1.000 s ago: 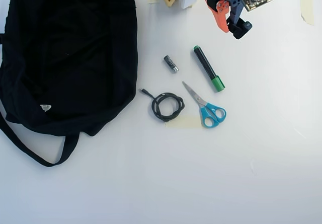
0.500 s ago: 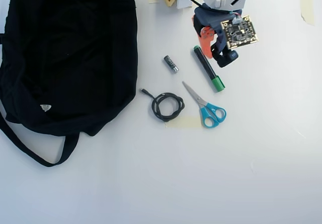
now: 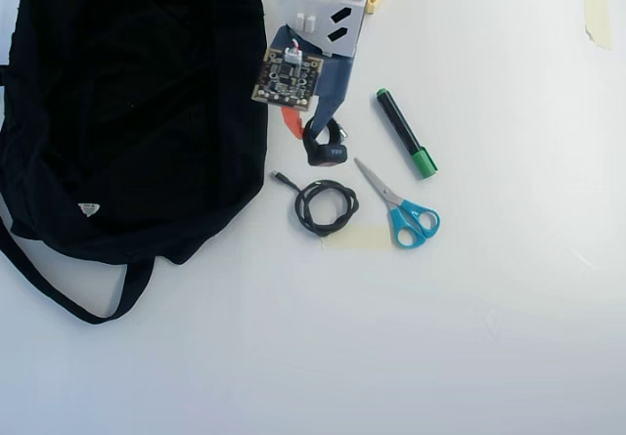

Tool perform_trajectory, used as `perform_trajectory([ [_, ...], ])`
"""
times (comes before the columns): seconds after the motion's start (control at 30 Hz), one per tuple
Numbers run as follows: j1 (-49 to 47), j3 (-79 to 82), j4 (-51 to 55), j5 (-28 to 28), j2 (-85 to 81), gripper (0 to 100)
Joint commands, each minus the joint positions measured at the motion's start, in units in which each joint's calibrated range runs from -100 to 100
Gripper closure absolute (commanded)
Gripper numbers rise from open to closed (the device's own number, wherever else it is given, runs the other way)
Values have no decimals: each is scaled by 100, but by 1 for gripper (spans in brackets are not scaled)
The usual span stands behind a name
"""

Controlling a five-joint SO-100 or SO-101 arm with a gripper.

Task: Put the bike light into the black bag

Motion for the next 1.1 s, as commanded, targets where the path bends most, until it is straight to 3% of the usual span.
perform_trajectory([
  [0.0,317,-289,-275,-253,-37,98],
  [0.1,519,-289,-284,-589,-37,98],
  [0.83,4281,-262,-1860,-547,1863,98],
  [0.97,4221,-181,-1782,-558,2071,97],
  [1.0,4184,-199,-1670,-673,2029,93],
  [1.07,4012,-190,-1550,-715,1955,72],
])
